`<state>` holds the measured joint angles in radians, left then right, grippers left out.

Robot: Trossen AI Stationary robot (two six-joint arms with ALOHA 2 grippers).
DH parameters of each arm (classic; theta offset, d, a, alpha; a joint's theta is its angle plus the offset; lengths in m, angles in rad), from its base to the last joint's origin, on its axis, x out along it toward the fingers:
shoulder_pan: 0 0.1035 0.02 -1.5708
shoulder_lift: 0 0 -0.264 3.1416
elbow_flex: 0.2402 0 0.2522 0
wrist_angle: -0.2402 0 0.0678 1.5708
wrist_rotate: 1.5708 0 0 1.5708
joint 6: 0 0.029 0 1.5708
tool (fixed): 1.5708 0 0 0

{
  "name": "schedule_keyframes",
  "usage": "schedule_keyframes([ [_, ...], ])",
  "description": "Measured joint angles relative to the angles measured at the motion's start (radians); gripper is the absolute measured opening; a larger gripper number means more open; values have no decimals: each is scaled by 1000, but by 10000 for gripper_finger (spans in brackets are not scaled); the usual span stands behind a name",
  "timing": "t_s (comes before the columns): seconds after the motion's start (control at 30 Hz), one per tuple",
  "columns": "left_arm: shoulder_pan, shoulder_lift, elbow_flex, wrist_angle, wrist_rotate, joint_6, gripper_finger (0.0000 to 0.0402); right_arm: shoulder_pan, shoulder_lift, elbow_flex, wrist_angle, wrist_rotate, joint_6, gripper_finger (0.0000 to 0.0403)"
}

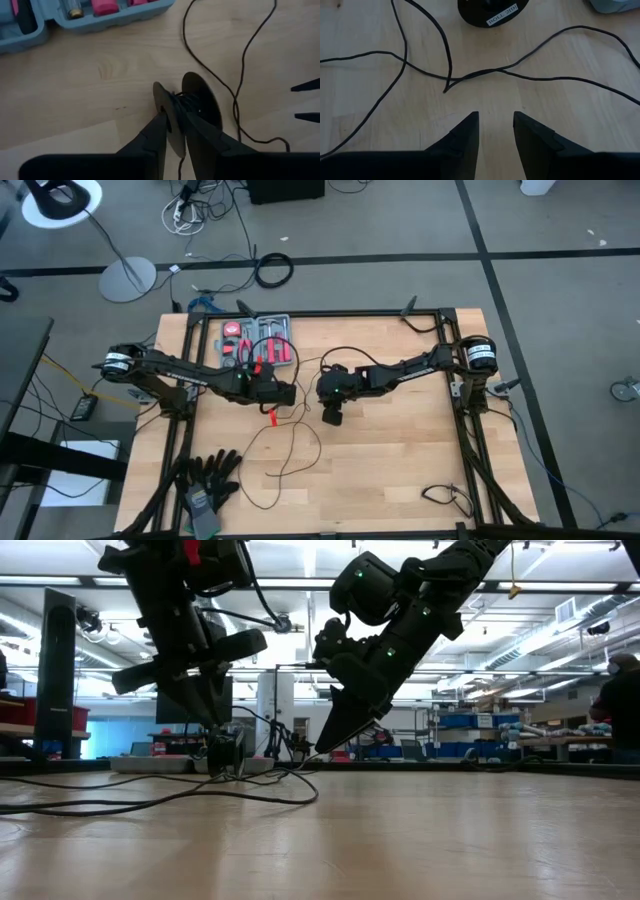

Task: Coil cords
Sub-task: Coil the black wire onto the spool

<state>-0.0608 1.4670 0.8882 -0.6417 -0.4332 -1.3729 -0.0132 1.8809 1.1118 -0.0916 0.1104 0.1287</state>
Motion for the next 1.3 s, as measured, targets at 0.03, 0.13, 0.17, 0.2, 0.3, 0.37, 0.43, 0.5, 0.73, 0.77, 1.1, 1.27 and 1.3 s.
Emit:
schedule_keyframes([
  [0.03,0,0,-5,7,4,-1,73,0,0,0,0,0,0,119],
  [0.13,0,0,-10,18,5,-1,73,0,0,0,0,0,0,119],
  [0.17,0,0,-10,24,5,-1,73,0,0,0,0,0,0,119],
  [0.2,2,0,-10,24,5,-1,73,0,0,0,0,0,0,119],
  [0.3,2,14,-10,26,5,-1,73,0,0,0,1,0,0,119],
  [0.37,2,34,-10,41,5,-1,73,0,0,0,1,0,3,119],
  [0.43,2,49,-10,45,9,-1,73,0,0,0,1,0,5,119],
  [0.5,2,61,-10,57,9,-1,73,0,0,0,5,0,5,119],
  [0.73,2,88,-9,69,11,11,55,0,0,0,7,0,6,119],
  [0.77,2,88,-10,67,11,24,44,0,0,0,9,0,6,119],
  [1.1,2,94,-10,73,-19,93,2,0,0,0,8,0,7,119],
  [1.27,-31,92,-9,119,-97,171,1,3,0,0,-24,-2,-14,119],
  [1.3,-43,90,-8,136,-110,191,1,4,0,0,-48,-4,-26,119],
])
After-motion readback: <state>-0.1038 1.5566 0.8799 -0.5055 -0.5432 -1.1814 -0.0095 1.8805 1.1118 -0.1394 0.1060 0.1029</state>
